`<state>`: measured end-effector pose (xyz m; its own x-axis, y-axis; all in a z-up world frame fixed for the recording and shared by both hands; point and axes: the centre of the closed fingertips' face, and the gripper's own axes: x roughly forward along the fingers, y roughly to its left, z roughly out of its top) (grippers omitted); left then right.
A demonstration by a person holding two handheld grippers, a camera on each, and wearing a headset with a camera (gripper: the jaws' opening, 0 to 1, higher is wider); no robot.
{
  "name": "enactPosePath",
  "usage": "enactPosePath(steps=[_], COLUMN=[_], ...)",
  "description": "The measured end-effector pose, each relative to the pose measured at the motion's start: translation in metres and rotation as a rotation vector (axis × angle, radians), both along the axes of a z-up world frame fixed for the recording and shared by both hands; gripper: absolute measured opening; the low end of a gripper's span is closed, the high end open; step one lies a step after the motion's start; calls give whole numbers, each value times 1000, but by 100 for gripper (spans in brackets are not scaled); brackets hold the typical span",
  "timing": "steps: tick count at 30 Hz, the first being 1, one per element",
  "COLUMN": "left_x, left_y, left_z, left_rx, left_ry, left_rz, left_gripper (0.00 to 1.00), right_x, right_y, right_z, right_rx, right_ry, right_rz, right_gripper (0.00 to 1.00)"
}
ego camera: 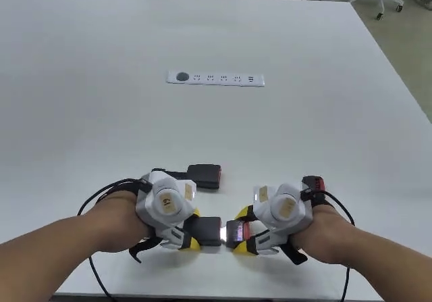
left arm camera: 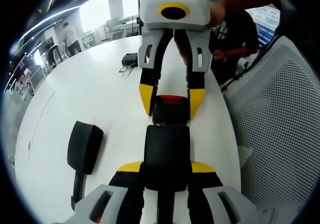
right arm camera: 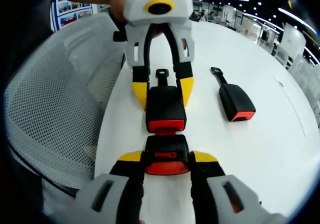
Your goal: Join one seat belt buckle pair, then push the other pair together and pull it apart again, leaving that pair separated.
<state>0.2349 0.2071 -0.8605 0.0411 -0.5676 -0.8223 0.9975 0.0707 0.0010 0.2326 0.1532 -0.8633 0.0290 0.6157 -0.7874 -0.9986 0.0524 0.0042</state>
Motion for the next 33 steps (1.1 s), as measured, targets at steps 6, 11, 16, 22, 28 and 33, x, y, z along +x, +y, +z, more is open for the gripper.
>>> enactPosePath(steps=[6,11,16,22,28,33], left_x=[0,0,0,1,8,22], left_y=[0,0,1,7,12,18], left_z=[0,0,0,1,24,32], left_rx=[-1,-2,-12,21,2,11], left_ry=[2,15,25,63,23,10], left_rz=[-2,2,10,72,65,92], left_gripper=[33,34,35,36,43,46], right_x=[0,-1,-2,2,1,6], right_y=[0,-1,0,-7,-13,-26], right_z=[0,0,1,3,25,39], right_rx=[-2,6,-26,-29,30,67], right_ry=[2,-4,-10,-5,3,-4], right_rz=[-15,-21,-23,-66,-89,-114], right_gripper=[36,36,37,37,38,38])
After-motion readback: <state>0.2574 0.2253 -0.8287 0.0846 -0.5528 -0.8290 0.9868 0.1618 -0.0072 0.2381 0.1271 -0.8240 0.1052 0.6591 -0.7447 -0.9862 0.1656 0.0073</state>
